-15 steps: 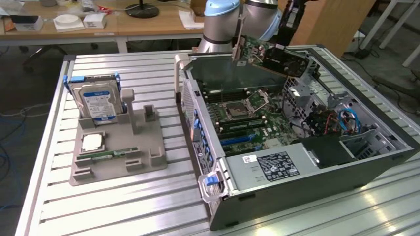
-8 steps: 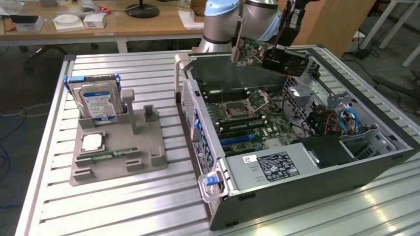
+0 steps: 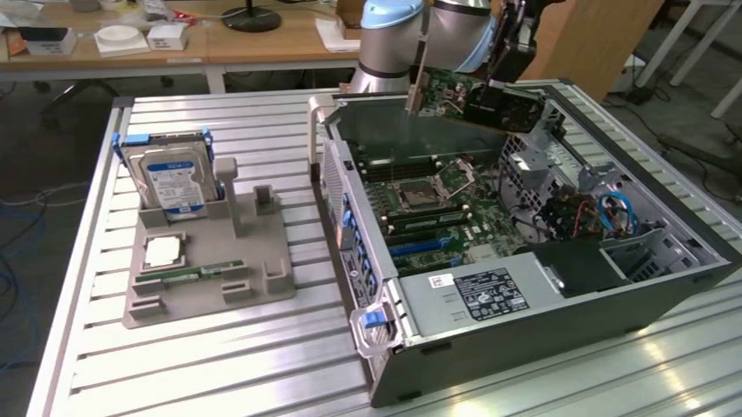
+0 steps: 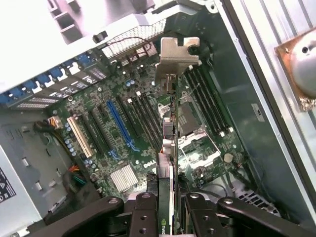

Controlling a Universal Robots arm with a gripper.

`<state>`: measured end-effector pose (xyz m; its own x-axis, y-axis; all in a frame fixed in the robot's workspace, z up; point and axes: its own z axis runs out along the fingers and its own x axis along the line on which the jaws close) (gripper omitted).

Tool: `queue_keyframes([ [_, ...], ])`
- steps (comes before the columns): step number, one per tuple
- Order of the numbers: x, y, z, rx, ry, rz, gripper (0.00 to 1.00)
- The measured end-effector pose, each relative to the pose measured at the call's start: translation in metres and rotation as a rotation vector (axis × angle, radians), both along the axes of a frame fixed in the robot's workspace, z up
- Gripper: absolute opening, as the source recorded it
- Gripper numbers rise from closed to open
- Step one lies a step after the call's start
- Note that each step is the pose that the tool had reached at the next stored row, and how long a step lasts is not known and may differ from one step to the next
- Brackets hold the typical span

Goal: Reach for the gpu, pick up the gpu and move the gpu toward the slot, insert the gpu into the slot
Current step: 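Insert the gpu into the slot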

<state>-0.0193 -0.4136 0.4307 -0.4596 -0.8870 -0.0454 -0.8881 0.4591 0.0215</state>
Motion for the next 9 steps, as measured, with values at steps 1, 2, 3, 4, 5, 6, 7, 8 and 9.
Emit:
queue_keyframes([
  [1, 0.0000, 0.0000, -0.0001, 0.0000, -0.0001, 0.012, 0.25],
  [2, 0.0000, -0.0001, -0.0002, 0.0000, 0.0000, 0.024, 0.25],
  [3, 0.0000, -0.0001, -0.0003, 0.0000, 0.0000, 0.036, 0.25],
  [4, 0.0000, -0.0002, -0.0004, 0.0000, 0.0000, 0.049, 0.25],
  [5, 0.0000, -0.0003, -0.0005, -0.0001, 0.0000, 0.059, 0.25],
  [6, 0.0000, -0.0004, -0.0006, 0.0000, 0.0000, 0.069, 0.25],
  [7, 0.0000, -0.0004, -0.0007, 0.0000, 0.0000, 0.080, 0.25],
  [8, 0.0000, -0.0005, -0.0008, 0.0000, -0.0001, 0.090, 0.25],
  [9, 0.0000, -0.0006, -0.0009, 0.0000, -0.0001, 0.098, 0.25],
])
